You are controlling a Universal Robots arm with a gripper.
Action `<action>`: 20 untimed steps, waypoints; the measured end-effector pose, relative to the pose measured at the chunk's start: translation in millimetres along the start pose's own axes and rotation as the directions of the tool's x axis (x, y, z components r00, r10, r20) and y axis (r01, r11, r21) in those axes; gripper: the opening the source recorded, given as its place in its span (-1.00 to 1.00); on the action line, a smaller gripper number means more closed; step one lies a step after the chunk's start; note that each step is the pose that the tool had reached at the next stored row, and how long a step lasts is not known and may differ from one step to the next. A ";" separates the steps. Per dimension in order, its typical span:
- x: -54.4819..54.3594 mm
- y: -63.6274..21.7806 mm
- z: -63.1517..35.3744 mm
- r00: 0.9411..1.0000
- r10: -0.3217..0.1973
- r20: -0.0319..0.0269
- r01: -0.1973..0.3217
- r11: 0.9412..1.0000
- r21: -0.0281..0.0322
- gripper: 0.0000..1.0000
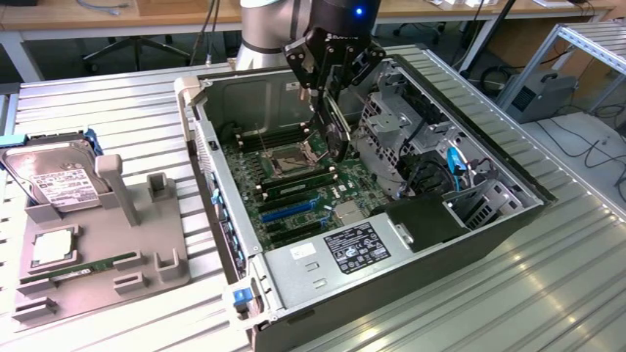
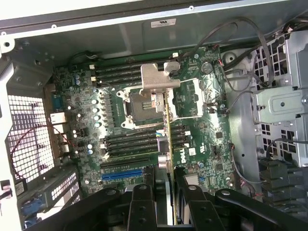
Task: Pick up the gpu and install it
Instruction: 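Insert the gpu into the slot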
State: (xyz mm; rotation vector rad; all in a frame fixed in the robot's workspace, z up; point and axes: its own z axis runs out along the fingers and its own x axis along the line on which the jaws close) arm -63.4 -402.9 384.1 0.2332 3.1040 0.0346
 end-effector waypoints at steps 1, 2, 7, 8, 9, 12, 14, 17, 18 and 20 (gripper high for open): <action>0.0 0.0 0.0 1.000 -0.001 0.000 0.001 1.000 0.000 -0.44; 0.0 0.0 0.0 1.000 -0.002 0.000 0.002 1.000 0.000 -0.44; 0.0 0.0 0.0 1.000 -0.018 0.000 0.018 1.000 0.000 -0.44; 0.0 0.0 0.0 1.000 -0.026 -0.001 0.026 1.000 -0.001 -0.44; 0.0 0.0 0.0 0.999 -0.036 -0.001 0.036 0.999 -0.001 -0.44; 0.0 0.0 0.2 0.996 -0.091 -0.002 0.091 0.996 -0.002 -0.44; 0.0 0.0 0.3 0.993 -0.117 -0.003 0.117 0.993 -0.003 -0.44; 0.0 0.0 0.5 0.988 -0.155 -0.003 0.155 0.988 -0.004 -0.44; 0.0 0.0 0.5 0.986 -0.168 -0.004 0.168 0.986 -0.005 -0.44; 0.0 0.0 0.7 0.982 -0.187 -0.004 0.187 0.982 -0.005 -0.44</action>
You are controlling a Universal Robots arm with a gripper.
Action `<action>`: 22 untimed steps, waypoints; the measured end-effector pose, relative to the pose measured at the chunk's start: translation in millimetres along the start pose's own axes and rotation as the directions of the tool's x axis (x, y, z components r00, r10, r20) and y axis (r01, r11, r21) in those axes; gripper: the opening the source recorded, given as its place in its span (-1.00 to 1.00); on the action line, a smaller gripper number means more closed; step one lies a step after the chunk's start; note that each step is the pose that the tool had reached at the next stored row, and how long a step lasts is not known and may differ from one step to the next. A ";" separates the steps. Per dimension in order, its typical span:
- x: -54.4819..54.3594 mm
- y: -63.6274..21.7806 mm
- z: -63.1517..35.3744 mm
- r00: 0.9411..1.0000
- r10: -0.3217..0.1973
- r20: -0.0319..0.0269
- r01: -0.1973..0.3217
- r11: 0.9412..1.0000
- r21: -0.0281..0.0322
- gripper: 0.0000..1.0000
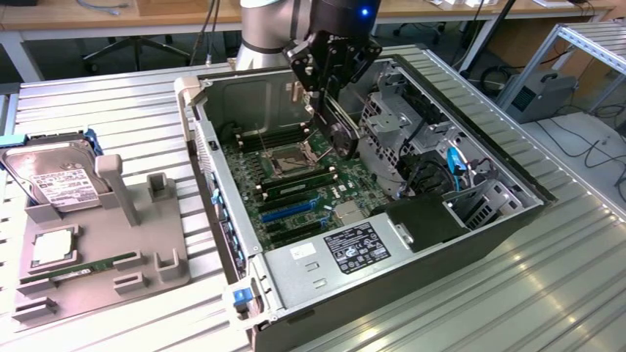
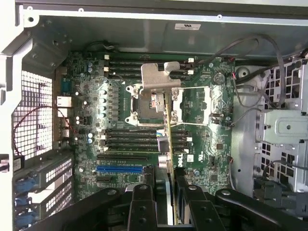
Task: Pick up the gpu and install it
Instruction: 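Insert the gpu into the slot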
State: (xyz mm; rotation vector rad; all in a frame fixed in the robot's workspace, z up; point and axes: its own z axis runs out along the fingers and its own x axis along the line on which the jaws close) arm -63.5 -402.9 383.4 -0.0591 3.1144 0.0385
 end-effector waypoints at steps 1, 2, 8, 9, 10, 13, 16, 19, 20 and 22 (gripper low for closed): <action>0.0 0.0 0.1 1.000 -0.012 0.000 0.012 1.000 0.000 -0.44; 0.0 0.0 0.1 1.000 -0.020 0.000 0.020 1.000 -0.001 -0.44; 0.0 0.0 0.6 0.998 -0.069 -0.002 0.069 0.998 -0.002 -0.44; 0.0 0.0 0.7 0.997 -0.075 -0.002 0.075 0.997 -0.002 -0.44; 0.0 0.0 0.7 0.997 -0.081 -0.002 0.081 0.997 -0.002 -0.44; 0.0 0.0 0.9 0.995 -0.099 -0.002 0.099 0.995 -0.003 -0.44; 0.0 0.0 1.2 0.993 -0.119 -0.003 0.119 0.993 -0.003 -0.44; 0.0 0.0 1.5 0.990 -0.141 -0.003 0.141 0.990 -0.004 -0.44; 0.0 0.0 1.6 0.989 -0.146 -0.003 0.146 0.989 -0.004 -0.44; 0.0 0.0 1.7 0.988 -0.155 -0.003 0.155 0.988 -0.005 -0.44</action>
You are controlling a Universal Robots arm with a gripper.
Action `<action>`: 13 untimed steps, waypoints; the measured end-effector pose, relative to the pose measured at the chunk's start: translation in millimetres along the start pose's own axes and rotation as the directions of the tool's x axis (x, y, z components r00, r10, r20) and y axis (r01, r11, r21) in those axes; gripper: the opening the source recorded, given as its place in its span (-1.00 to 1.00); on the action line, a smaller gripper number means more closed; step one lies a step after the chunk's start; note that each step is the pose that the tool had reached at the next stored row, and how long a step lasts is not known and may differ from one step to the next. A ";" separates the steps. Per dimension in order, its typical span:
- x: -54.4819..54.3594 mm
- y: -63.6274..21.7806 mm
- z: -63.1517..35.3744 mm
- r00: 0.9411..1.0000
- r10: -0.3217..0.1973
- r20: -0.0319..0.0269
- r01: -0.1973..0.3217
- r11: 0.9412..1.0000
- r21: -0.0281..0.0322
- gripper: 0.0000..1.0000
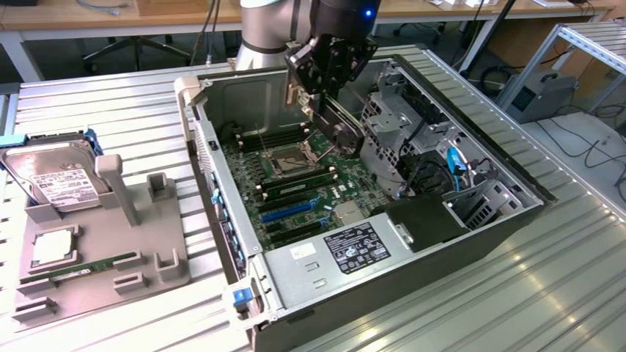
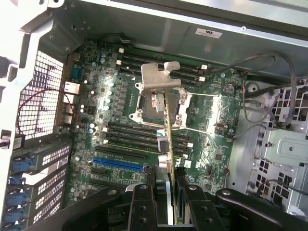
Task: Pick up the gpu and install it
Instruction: 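Insert the gpu into the slot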
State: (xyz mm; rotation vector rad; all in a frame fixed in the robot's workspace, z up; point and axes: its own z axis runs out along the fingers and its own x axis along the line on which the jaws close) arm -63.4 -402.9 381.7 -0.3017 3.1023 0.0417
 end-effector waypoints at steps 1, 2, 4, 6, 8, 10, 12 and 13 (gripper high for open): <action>0.0 0.0 0.1 1.000 -0.005 0.000 0.005 1.000 0.000 -0.44; 0.0 0.0 0.1 1.000 -0.011 0.000 0.011 1.000 0.000 -0.44; 0.0 0.0 0.2 1.000 -0.023 -0.001 0.023 1.000 -0.001 -0.44; 0.0 0.0 0.3 0.999 -0.037 -0.001 0.037 0.999 -0.001 -0.44; 0.0 0.0 0.4 0.999 -0.053 -0.001 0.053 0.999 -0.001 -0.44; 0.0 0.0 0.5 0.998 -0.065 -0.002 0.065 0.998 -0.002 -0.44; 0.0 0.0 0.6 0.996 -0.084 -0.002 0.084 0.996 -0.002 -0.44; 0.0 0.0 0.7 0.996 -0.092 -0.002 0.092 0.996 -0.003 -0.44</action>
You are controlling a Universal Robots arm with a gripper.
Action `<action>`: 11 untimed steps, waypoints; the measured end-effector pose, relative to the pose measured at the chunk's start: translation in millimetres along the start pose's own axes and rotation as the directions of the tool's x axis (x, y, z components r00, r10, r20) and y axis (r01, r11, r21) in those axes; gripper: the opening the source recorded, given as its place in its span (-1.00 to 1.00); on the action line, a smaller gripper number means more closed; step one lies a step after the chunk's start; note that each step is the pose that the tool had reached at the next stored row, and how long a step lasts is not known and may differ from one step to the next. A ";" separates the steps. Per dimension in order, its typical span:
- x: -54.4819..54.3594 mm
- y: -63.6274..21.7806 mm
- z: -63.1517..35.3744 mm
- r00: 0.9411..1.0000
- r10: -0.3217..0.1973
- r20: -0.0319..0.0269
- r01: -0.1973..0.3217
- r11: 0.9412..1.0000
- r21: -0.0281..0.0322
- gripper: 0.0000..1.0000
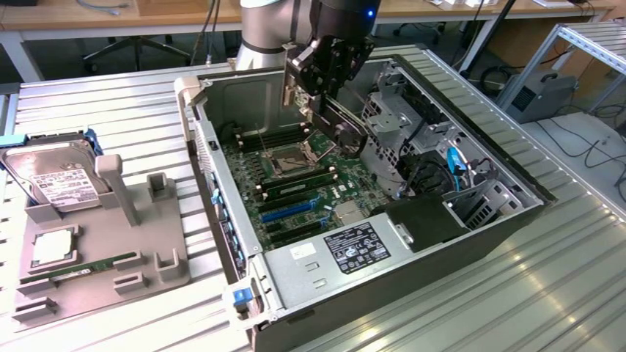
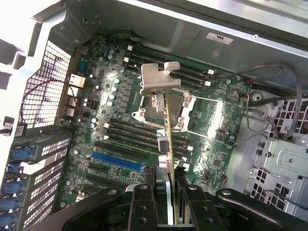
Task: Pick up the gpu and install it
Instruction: 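Insert the gpu into the slot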
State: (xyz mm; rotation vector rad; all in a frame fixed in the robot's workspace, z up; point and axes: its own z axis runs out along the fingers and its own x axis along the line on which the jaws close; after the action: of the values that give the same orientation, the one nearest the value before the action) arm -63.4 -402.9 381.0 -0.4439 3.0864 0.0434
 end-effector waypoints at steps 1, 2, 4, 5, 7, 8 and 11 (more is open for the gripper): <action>0.0 0.0 0.0 1.000 -0.005 0.000 0.005 1.000 0.000 -0.44; 0.0 0.0 0.1 1.000 -0.011 0.000 0.011 1.000 0.000 -0.44; 0.0 0.0 0.1 1.000 -0.024 -0.001 0.024 1.000 -0.001 -0.44; 0.0 0.0 0.2 1.000 -0.029 -0.001 0.029 1.000 -0.001 -0.44; 0.0 0.0 0.3 0.999 -0.041 -0.001 0.041 0.999 -0.001 -0.44; 0.0 0.0 0.3 0.999 -0.048 -0.001 0.048 0.999 -0.001 -0.44; 0.0 0.0 0.5 0.998 -0.065 -0.002 0.065 0.998 -0.002 -0.44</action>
State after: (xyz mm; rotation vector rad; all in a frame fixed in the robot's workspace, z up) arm -63.5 -402.9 380.5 -0.5447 3.0711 0.0446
